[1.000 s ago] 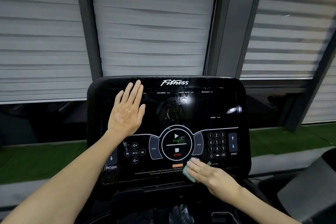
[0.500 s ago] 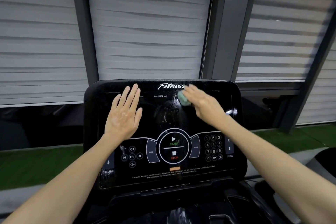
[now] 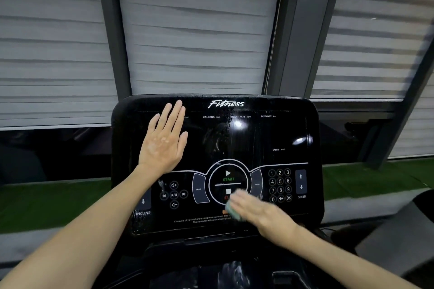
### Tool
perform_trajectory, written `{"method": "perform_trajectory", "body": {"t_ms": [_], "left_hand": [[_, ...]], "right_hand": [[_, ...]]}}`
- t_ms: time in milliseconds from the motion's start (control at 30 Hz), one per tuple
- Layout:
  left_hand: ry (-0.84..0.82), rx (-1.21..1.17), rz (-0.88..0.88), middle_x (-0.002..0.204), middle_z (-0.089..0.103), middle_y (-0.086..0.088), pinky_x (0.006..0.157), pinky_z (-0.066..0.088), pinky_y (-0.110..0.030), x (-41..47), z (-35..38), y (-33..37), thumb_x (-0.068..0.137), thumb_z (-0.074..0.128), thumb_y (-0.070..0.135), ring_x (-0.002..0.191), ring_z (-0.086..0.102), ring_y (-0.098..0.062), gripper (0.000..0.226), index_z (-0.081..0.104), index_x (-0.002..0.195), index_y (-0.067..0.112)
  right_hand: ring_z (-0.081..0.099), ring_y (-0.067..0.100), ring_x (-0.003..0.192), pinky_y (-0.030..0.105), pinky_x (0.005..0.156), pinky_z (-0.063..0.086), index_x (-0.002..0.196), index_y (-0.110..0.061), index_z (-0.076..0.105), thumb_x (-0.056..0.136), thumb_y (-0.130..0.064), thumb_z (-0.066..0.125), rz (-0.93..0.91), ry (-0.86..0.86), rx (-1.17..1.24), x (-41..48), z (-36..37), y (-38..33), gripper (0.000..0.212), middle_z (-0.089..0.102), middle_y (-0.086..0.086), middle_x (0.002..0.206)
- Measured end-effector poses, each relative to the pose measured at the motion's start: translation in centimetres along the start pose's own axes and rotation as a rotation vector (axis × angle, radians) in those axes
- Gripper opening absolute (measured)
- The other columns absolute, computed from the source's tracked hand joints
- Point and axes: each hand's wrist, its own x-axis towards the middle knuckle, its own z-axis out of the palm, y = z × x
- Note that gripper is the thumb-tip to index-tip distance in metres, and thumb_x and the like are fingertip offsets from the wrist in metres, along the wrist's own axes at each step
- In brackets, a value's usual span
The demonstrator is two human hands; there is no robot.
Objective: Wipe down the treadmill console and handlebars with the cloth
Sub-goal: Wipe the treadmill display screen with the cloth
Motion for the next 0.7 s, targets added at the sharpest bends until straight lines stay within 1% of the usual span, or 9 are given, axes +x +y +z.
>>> {"method": "perform_trajectory", "body": {"t_ms": [33,100,167,233,333,467,533,600,700], "left_hand": [[0.005,0.004,0.001,0.164,0.016,-0.011,0.119,0.021,-0.045,0.0,-0.1,0.0,0.101,0.03,0.034,0.15,0.019,-0.029,0.062,0.022,0.155,0.004],[0.009,0.005,0.001,0.164,0.017,-0.011,0.119,0.022,-0.045,0.0,-0.1,0.0,0.101,0.03,0.034,0.15,0.02,-0.029,0.062,0.022,0.155,0.004],[0.01,-0.001,0.0,0.164,0.017,-0.011,0.119,0.022,-0.045,0.0,-0.1,0.0,0.101,0.03,0.034,0.15,0.019,-0.029,0.062,0.022,0.155,0.004],[0.009,-0.006,0.001,0.164,0.016,-0.01,0.119,0.022,-0.045,0.0,-0.1,0.0,0.101,0.03,0.034,0.15,0.019,-0.029,0.062,0.022,0.155,0.004],[0.008,-0.008,-0.001,0.164,0.016,-0.01,0.119,0.023,-0.046,0.0,0.1,0.0,0.101,0.03,0.034,0.15,0.018,-0.028,0.062,0.022,0.155,0.004],[0.003,-0.015,-0.004,0.164,0.016,-0.01,0.119,0.023,-0.046,0.0,0.1,0.0,0.101,0.03,0.034,0.151,0.018,-0.028,0.062,0.022,0.155,0.005],[0.0,-0.014,-0.005,0.164,0.015,-0.009,0.119,0.022,-0.045,0.0,0.1,-0.1,0.101,0.03,0.035,0.151,0.017,-0.027,0.062,0.021,0.155,0.005],[0.001,-0.009,-0.005,0.164,0.015,-0.009,0.119,0.021,-0.044,0.0,0.1,-0.1,0.101,0.03,0.035,0.151,0.017,-0.027,0.062,0.021,0.155,0.005],[0.009,-0.005,-0.001,0.164,0.016,-0.009,0.119,0.02,-0.044,-0.1,0.0,0.0,0.102,0.03,0.034,0.151,0.017,-0.027,0.062,0.021,0.155,0.005]], "right_hand": [[0.031,0.024,0.142,0.035,0.112,0.034,0.138,-0.004,0.047,0.091,0.008,0.037,-0.045,-0.047,-0.003,-0.9,0.4,-0.3,0.049,0.044,0.01,0.147],[0.03,0.02,0.142,0.031,0.111,0.035,0.138,-0.007,0.05,0.095,-0.002,0.037,-0.116,-0.102,-0.049,-1.5,0.3,-0.2,0.045,0.044,0.005,0.147],[0.037,0.017,0.139,0.029,0.11,0.036,0.135,-0.01,0.053,0.094,-0.006,0.039,-0.183,-0.128,-0.136,-0.8,-0.4,0.5,0.044,0.048,0.003,0.144],[0.038,0.018,0.138,0.03,0.108,0.038,0.137,-0.01,0.052,0.094,-0.005,0.041,-0.2,-0.143,-0.123,0.5,-1.1,1.7,0.044,0.048,0.003,0.145],[0.042,0.023,0.136,0.036,0.105,0.044,0.139,-0.01,0.046,0.085,0.007,0.041,-0.105,-0.048,-0.034,3.8,-2.9,3.9,0.058,0.048,0.01,0.144],[0.047,0.028,0.131,0.036,0.105,0.044,0.134,-0.004,0.054,0.063,0.019,0.038,0.059,0.108,-0.101,10.1,-6.9,6.8,0.076,0.05,0.014,0.141],[0.052,0.029,0.127,0.035,0.095,0.052,0.133,-0.003,0.055,0.057,0.025,0.047,0.154,0.191,-0.149,13.0,-8.7,8.0,0.081,0.052,0.015,0.139],[0.053,0.033,0.125,0.04,0.085,0.057,0.131,-0.001,0.055,0.057,0.03,0.049,0.225,0.249,-0.159,15.3,-9.8,8.6,0.081,0.053,0.017,0.138],[0.049,0.039,0.127,0.048,0.085,0.056,0.131,0.002,0.054,0.06,0.033,0.049,0.28,0.297,-0.156,16.4,-9.4,8.4,0.078,0.052,0.02,0.137]]}}
